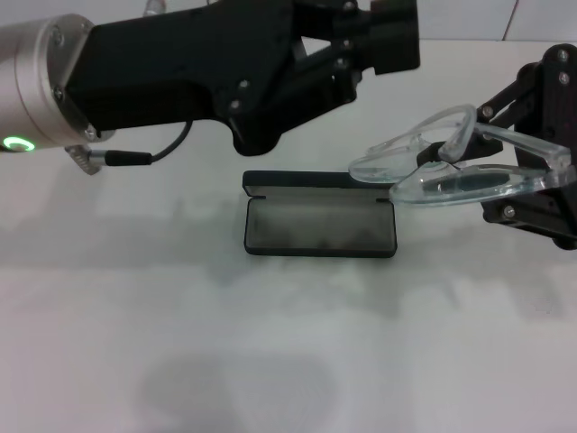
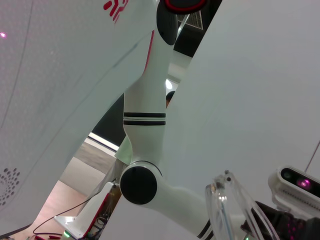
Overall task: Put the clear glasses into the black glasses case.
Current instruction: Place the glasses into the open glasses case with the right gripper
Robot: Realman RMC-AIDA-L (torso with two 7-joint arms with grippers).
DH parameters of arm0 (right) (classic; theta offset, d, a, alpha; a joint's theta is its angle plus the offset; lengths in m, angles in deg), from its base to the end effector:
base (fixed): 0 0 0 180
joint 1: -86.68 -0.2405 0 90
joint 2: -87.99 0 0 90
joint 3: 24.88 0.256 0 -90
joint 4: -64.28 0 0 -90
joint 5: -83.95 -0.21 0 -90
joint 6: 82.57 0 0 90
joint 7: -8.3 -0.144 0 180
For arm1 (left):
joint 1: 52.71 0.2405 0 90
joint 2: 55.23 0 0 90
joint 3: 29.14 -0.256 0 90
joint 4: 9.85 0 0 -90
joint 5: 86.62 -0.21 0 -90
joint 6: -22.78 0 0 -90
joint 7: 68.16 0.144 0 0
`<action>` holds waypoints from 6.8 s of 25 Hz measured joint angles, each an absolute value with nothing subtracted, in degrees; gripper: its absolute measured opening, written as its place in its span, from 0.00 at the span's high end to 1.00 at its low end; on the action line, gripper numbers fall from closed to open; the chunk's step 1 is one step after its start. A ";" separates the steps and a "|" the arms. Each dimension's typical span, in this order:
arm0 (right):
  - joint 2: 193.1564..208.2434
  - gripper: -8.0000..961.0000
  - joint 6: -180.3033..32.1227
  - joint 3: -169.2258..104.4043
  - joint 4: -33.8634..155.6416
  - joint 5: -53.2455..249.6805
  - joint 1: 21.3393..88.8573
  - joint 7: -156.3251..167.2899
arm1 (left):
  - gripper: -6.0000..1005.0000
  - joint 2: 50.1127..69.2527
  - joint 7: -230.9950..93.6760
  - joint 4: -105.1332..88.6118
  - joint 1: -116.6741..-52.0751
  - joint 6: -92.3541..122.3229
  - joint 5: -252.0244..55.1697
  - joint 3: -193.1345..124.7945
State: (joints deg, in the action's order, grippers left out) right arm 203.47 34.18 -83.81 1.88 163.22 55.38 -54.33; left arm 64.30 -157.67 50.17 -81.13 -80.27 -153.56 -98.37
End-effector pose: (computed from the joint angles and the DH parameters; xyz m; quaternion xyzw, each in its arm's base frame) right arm 0.1237 0.2916 0.0780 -0.8682 -0.2896 0.4029 0.0073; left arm -0.1005 0.2990 0.0450 0.8695 -0.0077 0.4907 0.0561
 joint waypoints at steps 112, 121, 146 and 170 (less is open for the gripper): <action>204.27 0.87 -1.41 -127.03 16.99 212.04 15.58 -136.50 | 0.88 61.59 -146.04 45.54 -70.74 -78.21 -172.66 -62.97; 204.27 0.87 -3.77 -127.20 19.01 212.49 15.78 -136.51 | 0.88 61.61 -145.30 44.57 -70.64 -78.29 -173.24 -62.98; 204.27 0.86 -6.81 -130.19 19.81 211.73 16.47 -135.23 | 0.88 61.64 -144.10 42.53 -70.94 -78.30 -173.28 -62.97; 204.26 0.85 -6.82 -130.28 19.90 211.49 16.80 -134.49 | 0.88 61.66 -144.10 42.53 -70.61 -78.36 -173.27 -62.97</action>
